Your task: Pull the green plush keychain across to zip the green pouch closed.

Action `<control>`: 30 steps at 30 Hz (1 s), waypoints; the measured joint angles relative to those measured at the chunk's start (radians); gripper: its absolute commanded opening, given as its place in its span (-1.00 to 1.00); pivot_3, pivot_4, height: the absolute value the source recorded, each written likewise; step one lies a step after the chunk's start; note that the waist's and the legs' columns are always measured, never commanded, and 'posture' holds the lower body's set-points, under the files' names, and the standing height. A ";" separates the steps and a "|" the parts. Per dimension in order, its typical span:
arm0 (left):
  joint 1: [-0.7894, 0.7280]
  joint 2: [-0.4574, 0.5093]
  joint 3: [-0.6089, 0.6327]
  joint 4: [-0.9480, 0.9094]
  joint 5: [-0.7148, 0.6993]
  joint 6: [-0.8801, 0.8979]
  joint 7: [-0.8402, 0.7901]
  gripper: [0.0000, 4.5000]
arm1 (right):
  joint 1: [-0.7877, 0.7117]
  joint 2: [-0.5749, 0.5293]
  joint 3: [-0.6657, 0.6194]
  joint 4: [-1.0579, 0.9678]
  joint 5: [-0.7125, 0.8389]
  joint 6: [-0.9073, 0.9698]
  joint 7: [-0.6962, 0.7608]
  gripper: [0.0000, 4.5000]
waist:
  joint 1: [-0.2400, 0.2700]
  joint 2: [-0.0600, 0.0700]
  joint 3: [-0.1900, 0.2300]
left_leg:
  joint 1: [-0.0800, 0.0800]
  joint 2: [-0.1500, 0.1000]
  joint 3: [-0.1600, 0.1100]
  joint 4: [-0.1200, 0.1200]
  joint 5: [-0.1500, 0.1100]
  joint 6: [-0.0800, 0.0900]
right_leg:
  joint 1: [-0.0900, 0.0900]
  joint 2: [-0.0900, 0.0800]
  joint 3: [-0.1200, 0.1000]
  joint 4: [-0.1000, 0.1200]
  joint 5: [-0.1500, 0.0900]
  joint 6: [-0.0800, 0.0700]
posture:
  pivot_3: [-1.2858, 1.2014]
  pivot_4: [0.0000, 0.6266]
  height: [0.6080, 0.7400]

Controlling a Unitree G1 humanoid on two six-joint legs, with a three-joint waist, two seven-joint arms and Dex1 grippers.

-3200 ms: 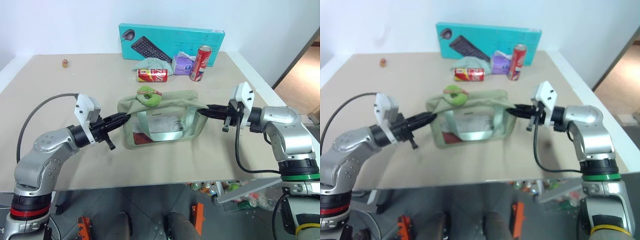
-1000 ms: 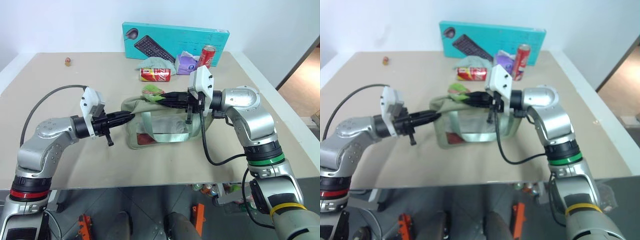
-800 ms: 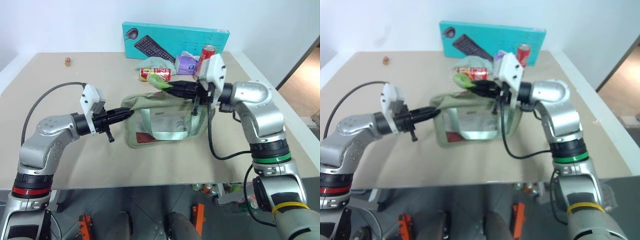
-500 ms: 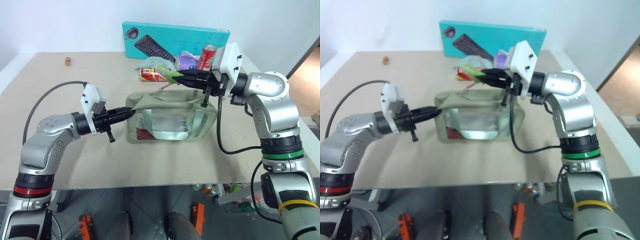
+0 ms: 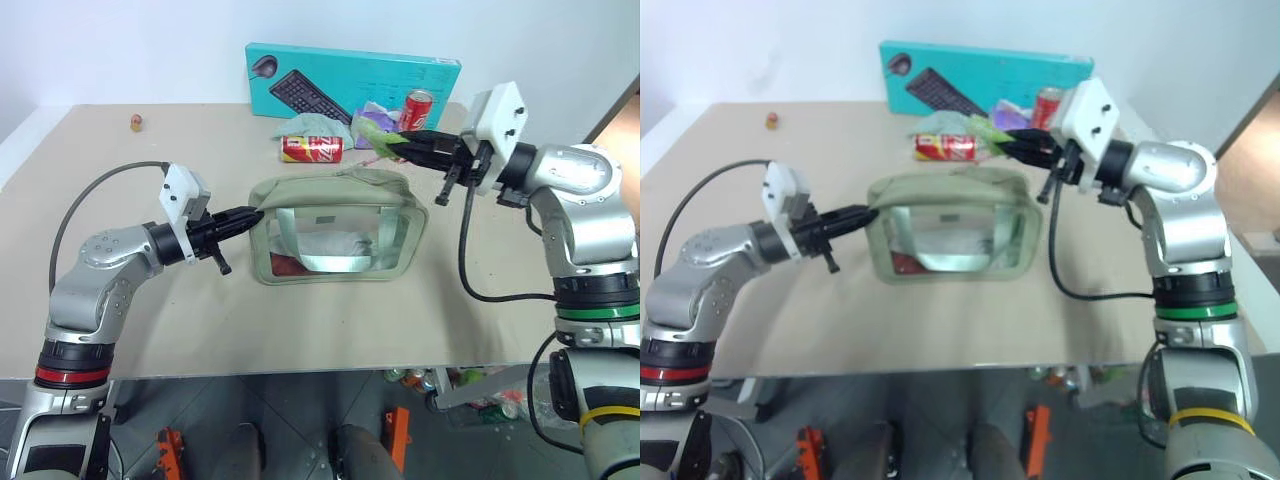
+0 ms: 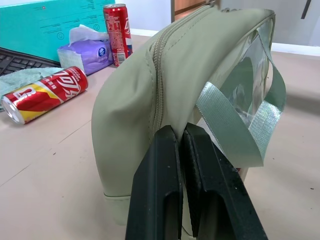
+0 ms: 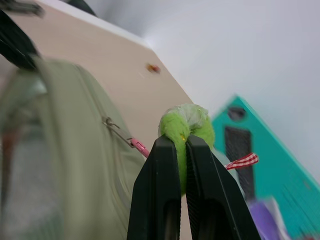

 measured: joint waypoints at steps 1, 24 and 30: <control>0.000 0.000 0.000 -0.002 0.000 0.000 0.002 -1.00 | 0.010 -0.014 -0.010 0.017 -0.007 -0.011 -0.006 -0.96 | 0.000 0.000 0.000 | 0.000 0.000 0.000 0.000 0.000 0.000 | 0.000 0.000 0.000 0.000 0.000 0.000 | 0.03 -0.52 1.00; 0.024 -0.033 -0.002 -0.077 -0.006 0.013 0.093 -1.00 | 0.522 0.132 -0.023 0.042 -0.208 -0.121 -0.392 -0.96 | -0.003 0.000 0.000 | 0.003 0.000 0.001 0.002 0.001 0.000 | 0.003 0.001 0.003 0.000 0.001 0.000 | 0.03 -0.52 1.00; 0.025 -0.032 -0.002 -0.077 0.000 0.027 0.094 -1.00 | 0.461 0.159 -0.019 0.110 -0.211 -0.141 -0.428 -0.96 | -0.009 0.000 0.000 | 0.003 0.000 0.001 0.001 0.001 0.000 | 0.003 0.001 0.003 0.000 0.003 0.003 | 0.03 -0.52 1.00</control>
